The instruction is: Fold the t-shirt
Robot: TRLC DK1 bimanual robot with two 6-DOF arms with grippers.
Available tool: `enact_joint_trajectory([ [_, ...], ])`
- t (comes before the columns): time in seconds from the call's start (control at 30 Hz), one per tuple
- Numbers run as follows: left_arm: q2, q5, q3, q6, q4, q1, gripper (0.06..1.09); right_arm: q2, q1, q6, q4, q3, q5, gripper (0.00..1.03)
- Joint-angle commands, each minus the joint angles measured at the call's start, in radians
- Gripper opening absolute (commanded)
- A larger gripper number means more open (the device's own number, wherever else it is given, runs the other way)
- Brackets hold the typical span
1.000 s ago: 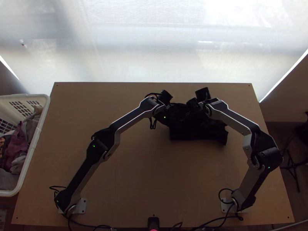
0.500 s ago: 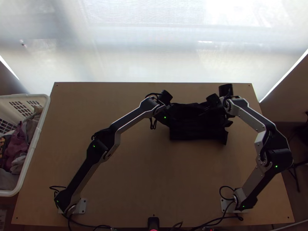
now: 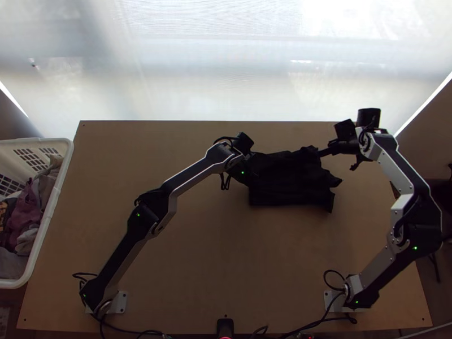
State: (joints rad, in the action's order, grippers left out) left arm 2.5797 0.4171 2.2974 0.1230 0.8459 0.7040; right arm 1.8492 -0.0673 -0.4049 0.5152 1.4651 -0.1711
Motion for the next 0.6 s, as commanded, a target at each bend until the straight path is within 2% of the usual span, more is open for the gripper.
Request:
enact_joint_trajectory([
  [0.0,0.000,0.000,0.000,0.000,-0.004,0.000,0.23,-0.107,0.004,0.018,0.098,0.006,0.004,0.03],
  [0.23,0.002,0.000,0.000,-0.002,-0.004,0.000,0.23,-0.229,0.135,0.078,0.137,-0.183,-0.022,0.03],
  [0.57,0.002,0.000,0.000,-0.002,-0.002,0.000,0.23,-0.242,0.261,0.130,0.106,-0.348,-0.048,0.03],
])
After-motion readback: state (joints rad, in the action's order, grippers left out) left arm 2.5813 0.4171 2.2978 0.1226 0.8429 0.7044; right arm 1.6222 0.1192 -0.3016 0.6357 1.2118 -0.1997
